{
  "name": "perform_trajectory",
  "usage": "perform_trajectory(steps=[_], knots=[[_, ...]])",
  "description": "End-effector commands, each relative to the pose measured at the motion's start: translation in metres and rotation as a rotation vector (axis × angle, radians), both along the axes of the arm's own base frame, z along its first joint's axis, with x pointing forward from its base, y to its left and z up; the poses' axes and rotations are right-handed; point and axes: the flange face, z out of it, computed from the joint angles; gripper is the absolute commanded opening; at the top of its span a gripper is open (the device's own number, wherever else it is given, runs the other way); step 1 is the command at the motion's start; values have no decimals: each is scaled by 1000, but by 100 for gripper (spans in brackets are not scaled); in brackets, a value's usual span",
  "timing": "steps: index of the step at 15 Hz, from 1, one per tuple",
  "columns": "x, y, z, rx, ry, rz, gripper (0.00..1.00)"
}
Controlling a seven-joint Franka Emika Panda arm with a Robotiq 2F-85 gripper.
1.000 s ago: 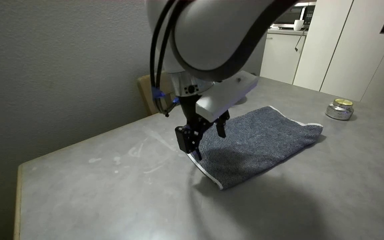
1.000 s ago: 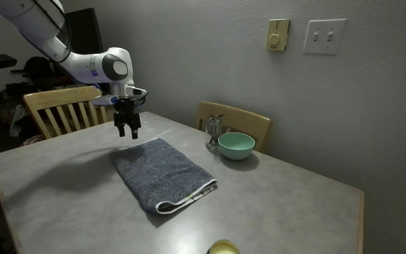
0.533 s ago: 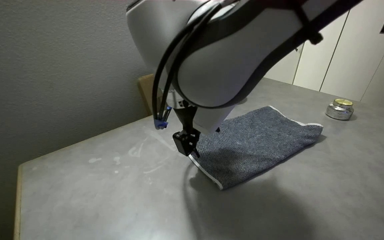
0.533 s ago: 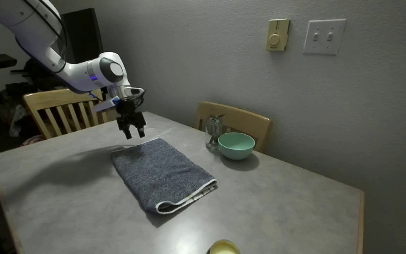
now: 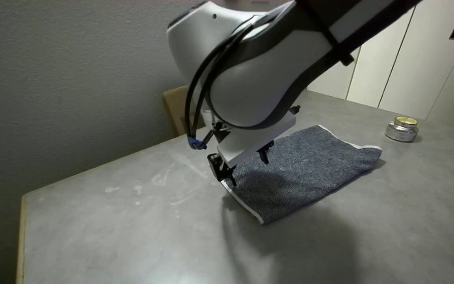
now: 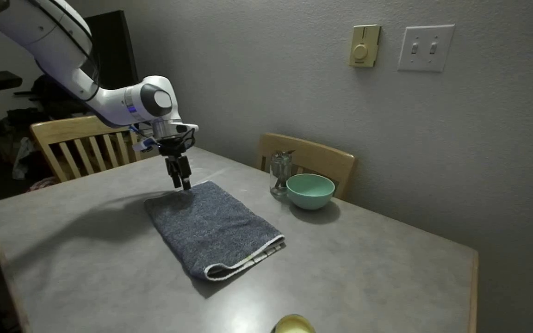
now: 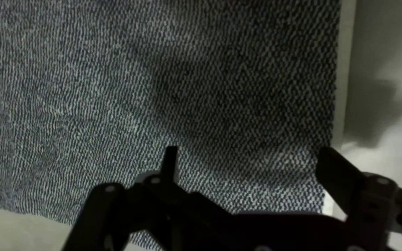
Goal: Fold the grey towel on the table in half
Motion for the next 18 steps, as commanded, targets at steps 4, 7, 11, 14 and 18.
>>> perform_trajectory(steps=[4, 7, 11, 14, 18], knots=[[12, -8, -5, 104, 3, -170, 100], [16, -6, -5, 153, 3, -150, 100], [19, -2, -8, 186, 43, -87, 100], [19, 4, -18, 190, 76, -26, 100], [21, 7, -30, 179, 100, 21, 100]])
